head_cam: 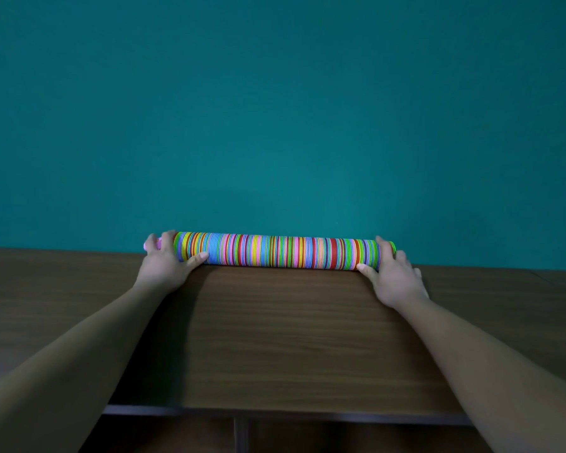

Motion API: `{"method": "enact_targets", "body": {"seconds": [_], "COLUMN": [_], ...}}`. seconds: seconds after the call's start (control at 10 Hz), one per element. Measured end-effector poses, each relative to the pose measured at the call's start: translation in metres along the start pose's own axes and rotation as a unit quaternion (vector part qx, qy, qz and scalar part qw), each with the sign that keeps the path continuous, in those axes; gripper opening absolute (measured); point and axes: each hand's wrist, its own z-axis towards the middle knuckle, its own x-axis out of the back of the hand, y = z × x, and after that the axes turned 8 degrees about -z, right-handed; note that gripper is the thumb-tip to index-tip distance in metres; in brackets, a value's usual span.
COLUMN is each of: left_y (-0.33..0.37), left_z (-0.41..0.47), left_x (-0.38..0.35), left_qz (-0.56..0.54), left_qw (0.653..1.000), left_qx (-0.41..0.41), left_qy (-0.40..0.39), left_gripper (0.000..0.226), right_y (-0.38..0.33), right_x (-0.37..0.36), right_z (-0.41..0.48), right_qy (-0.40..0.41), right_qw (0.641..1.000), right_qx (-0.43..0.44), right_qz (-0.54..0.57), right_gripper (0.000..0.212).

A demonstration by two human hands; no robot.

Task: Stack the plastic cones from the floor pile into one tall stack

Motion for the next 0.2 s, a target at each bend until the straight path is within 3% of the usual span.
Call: {"method": "enact_targets", "body": {"seconds": [0.1,0.2], "left_y": [0.005,0.012], "left_z": [-0.01,-0.028], "left_x": [0.005,0.002], "left_qz": [0.015,0.045], "left_qw": [1.0,0.997], "left_qx": [-0.002,-0.017], "left_qy": [0.002,0.062], "left_gripper": [0.105,0.105], "right_y": [-0.002,-0.008], "right_x": [0.005,0.009], "right_z": [-0.008,-0.021], "right_qy": [0.006,0.07], "right_qw": [1.0,0.994], "right_qx": [-0.012,-0.035], "right_qz": [-0.021,-0.08], "right_gripper": [0.08,0.084]}}
